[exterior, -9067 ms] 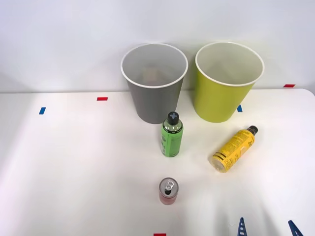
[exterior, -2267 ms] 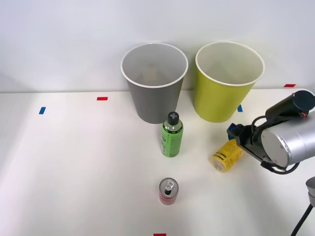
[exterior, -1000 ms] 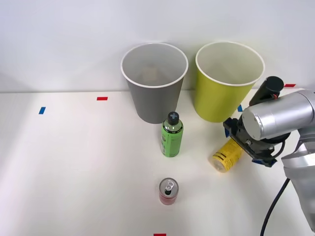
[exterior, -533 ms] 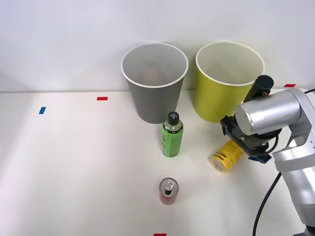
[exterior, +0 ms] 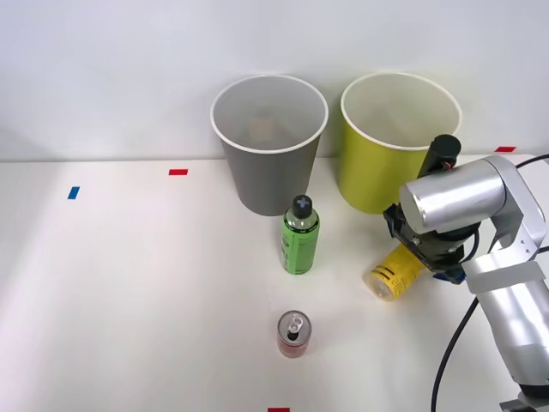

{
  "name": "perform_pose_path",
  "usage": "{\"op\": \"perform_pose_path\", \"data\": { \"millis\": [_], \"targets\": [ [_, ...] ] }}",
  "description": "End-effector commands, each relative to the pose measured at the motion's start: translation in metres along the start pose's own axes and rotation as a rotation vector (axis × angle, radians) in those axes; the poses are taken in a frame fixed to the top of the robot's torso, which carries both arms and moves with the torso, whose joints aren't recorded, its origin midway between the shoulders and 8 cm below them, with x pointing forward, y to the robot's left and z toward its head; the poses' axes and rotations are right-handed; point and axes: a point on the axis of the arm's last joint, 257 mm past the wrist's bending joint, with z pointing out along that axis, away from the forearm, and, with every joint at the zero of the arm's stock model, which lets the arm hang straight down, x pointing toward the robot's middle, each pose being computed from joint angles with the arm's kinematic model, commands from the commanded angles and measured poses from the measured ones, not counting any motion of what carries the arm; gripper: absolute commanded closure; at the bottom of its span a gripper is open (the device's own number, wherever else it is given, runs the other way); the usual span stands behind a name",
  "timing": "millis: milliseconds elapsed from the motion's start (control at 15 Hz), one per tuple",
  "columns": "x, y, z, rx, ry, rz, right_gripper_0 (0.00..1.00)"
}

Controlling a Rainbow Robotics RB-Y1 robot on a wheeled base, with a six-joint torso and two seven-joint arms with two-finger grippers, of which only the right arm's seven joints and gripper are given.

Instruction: Put cans in the gray bin, plastic bottles in the light green bin

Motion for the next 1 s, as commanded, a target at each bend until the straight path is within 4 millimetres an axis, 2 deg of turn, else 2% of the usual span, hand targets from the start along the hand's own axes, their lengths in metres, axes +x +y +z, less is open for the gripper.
{"op": "perform_pose_path", "data": {
  "millis": [67, 133, 200, 267, 333, 400, 733, 1000],
  "targets": [
    [0.0007, -0.0017, 0.0019, 0.007, 0.002, 0.000, 0.00],
    [0.0007, -0.0017, 0.0019, 0.007, 0.002, -0.003, 0.00],
    [0.0007, -0.0017, 0.0019, 0.007, 0.002, -0.007, 0.07],
    [0.0007, -0.0017, 0.0019, 0.007, 0.002, -0.013, 0.40],
    [0.0005, -0.0022, 0.0019, 0.009, 0.001, -0.017, 0.97],
    [-0.0008, -0.0023, 0.0019, 0.010, -0.004, -0.021, 1.00],
    [-0.0008, -0.0020, 0.0021, 0.020, -0.025, -0.081, 1.00],
    [-0.0063, 0.0024, -0.0074, -0.002, -0.054, -0.313, 1.00]
  ]
}}
